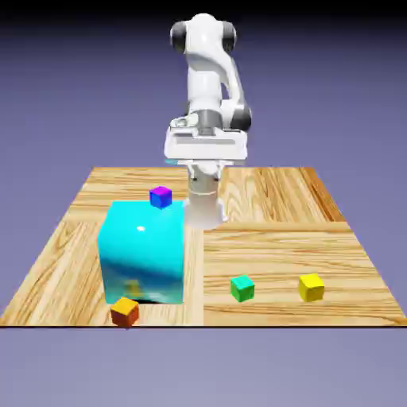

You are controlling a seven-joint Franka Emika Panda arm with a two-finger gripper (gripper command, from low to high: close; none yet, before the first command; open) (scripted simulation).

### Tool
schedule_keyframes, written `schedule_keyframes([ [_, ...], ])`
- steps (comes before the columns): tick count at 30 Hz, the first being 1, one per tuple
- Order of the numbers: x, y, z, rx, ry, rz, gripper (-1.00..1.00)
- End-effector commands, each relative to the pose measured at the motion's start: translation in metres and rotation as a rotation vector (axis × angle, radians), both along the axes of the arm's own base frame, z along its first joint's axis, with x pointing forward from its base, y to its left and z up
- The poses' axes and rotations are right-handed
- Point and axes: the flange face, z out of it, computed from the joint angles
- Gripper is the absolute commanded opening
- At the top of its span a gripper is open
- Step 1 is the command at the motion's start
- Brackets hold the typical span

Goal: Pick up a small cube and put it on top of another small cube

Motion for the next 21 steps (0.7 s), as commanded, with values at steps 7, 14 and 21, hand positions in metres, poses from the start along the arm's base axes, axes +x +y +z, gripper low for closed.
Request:
schedule_keyframes([
  [7,0.028,0.035,-0.086,-0.048,0.244,0.127,0.0],
  [14,0.033,0.072,-0.18,-0.099,0.486,0.26,0.0],
  [21,0.021,0.096,-0.25,-0.137,0.66,0.359,0.0],
])
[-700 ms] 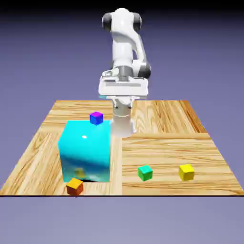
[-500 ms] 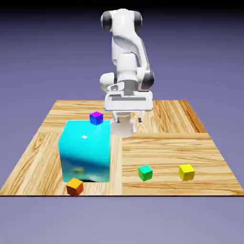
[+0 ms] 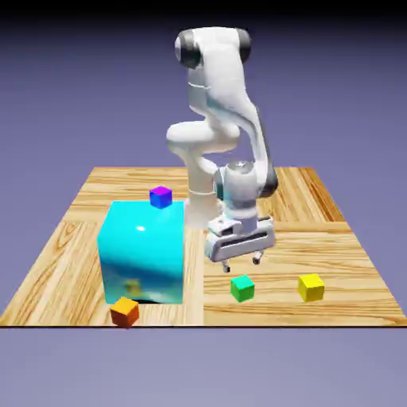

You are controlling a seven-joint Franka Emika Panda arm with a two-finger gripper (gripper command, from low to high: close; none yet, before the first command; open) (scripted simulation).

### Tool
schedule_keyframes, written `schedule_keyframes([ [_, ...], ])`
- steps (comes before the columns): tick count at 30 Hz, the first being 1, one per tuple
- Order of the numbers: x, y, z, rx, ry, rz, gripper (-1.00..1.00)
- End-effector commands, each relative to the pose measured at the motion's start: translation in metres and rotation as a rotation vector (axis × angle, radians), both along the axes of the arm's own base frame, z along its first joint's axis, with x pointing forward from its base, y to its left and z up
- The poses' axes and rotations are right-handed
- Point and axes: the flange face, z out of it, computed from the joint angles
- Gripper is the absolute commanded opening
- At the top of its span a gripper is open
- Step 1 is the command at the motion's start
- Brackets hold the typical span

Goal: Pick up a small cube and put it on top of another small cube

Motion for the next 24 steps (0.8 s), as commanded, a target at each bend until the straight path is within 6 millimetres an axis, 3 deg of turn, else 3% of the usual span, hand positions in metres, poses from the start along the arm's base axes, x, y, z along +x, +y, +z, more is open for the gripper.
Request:
schedule_keyframes([
  [1,0.001,0.0,-0.01,0.0,0.0,0.0,0.0],
  [7,0.004,0.002,-0.07,0.0,0.0,0.0,0.0],
  [8,0.004,0.002,-0.07,0.0,0.0,0.0,-1.0],
  [9,0.004,0.002,-0.07,0.0,0.0,0.0,-1.0],
  [15,0.001,0.0,-0.006,0.0,0.0,0.0,-1.0],
  [17,0.005,0.013,0.01,-0.015,0.011,0.107,-1.0],
  [21,0.063,-0.068,0.026,-0.016,0.026,0.022,-1.0],
  [24,0.094,-0.139,0.041,-0.011,0.033,-0.037,-1.0],
])
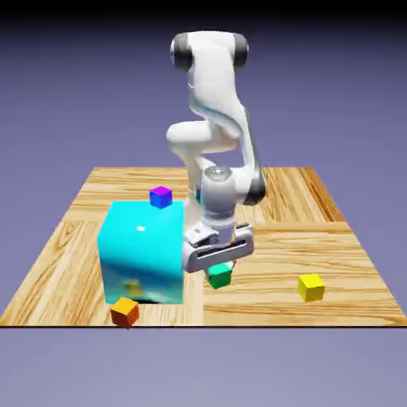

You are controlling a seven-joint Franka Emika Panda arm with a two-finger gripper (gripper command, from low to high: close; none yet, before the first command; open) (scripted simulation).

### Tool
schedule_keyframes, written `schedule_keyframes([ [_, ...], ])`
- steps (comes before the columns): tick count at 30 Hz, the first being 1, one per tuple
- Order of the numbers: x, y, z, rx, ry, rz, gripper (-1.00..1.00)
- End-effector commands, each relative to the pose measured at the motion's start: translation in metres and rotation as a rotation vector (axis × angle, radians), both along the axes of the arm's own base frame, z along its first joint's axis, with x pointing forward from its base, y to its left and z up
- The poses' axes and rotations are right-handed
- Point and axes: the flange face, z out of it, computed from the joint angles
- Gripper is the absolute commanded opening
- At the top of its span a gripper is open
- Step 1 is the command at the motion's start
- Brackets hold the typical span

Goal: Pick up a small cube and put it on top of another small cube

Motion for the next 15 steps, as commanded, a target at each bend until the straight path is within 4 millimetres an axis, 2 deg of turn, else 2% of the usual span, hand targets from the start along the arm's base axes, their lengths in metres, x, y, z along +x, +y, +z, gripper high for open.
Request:
schedule_keyframes([
  [1,0.007,-0.033,0.003,0.003,-0.004,-0.052,-1.0],
  [3,0.015,-0.101,0.011,0.007,-0.013,-0.152,-1.0],
  [5,0.01,-0.172,0.014,0.006,-0.032,-0.285,-1.0],
  [7,0.008,-0.179,0.013,0.005,-0.035,-0.309,-1.0],
  [11,0.012,-0.178,-0.049,0.005,-0.036,-0.308,-1.0],
  [12,0.012,-0.178,-0.057,0.005,-0.035,-0.309,-1.0],
  [13,0.012,-0.178,-0.057,0.005,-0.035,-0.309,1.0],
  [14,0.012,-0.178,-0.057,0.005,-0.035,-0.309,1.0],
  [15,0.012,-0.178,-0.041,0.004,-0.036,-0.307,1.0],
])
